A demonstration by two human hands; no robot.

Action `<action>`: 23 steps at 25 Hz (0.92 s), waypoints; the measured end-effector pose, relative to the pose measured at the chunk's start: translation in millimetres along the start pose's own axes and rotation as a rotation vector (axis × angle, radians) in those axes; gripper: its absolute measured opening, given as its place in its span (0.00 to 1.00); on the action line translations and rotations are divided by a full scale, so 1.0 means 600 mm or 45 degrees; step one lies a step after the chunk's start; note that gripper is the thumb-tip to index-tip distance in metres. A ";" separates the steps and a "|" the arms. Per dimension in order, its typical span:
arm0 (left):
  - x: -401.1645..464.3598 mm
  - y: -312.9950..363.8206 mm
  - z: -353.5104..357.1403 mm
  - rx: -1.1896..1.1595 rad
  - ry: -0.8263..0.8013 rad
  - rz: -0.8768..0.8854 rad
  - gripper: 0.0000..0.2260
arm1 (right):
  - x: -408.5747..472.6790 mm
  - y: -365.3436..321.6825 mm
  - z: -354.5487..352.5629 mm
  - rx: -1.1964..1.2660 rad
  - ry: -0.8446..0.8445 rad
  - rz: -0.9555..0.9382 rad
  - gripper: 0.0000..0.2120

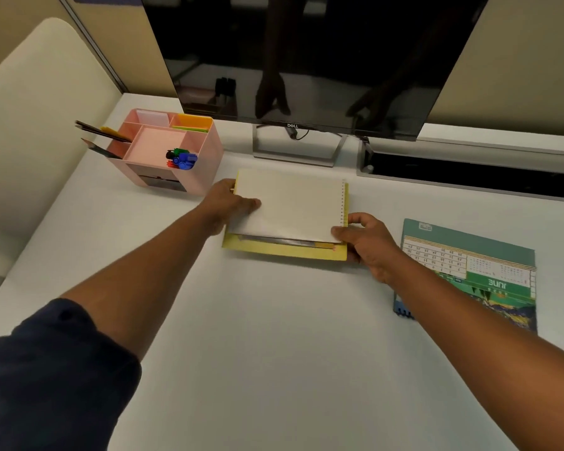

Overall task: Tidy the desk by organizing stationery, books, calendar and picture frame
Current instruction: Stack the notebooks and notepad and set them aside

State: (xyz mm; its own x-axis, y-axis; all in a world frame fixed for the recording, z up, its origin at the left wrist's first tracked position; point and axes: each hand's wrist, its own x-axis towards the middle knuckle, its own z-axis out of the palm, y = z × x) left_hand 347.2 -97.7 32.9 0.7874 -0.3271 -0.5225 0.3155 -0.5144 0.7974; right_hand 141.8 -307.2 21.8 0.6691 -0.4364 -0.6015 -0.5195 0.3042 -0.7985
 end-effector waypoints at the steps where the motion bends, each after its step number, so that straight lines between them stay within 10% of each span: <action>1: 0.013 0.010 0.001 0.069 0.076 0.018 0.26 | 0.015 -0.004 0.009 -0.041 0.021 -0.018 0.13; 16: 0.083 0.001 0.026 0.423 0.364 0.226 0.35 | 0.103 -0.022 0.052 -0.761 0.322 -0.423 0.10; 20: 0.045 -0.056 0.019 0.857 0.253 0.438 0.46 | 0.081 0.023 0.054 -0.979 0.200 -0.575 0.37; 23: 0.020 -0.095 0.026 0.931 0.249 0.579 0.45 | 0.069 0.043 0.059 -1.163 0.201 -0.645 0.38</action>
State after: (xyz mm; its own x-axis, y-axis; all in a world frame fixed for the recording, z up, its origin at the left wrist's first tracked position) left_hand 330.6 -84.7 -23.7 0.8519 -0.5163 -0.0875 -0.4153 -0.7679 0.4877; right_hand 175.0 -287.8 -24.6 0.8772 -0.4591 -0.1402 -0.4452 -0.6689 -0.5952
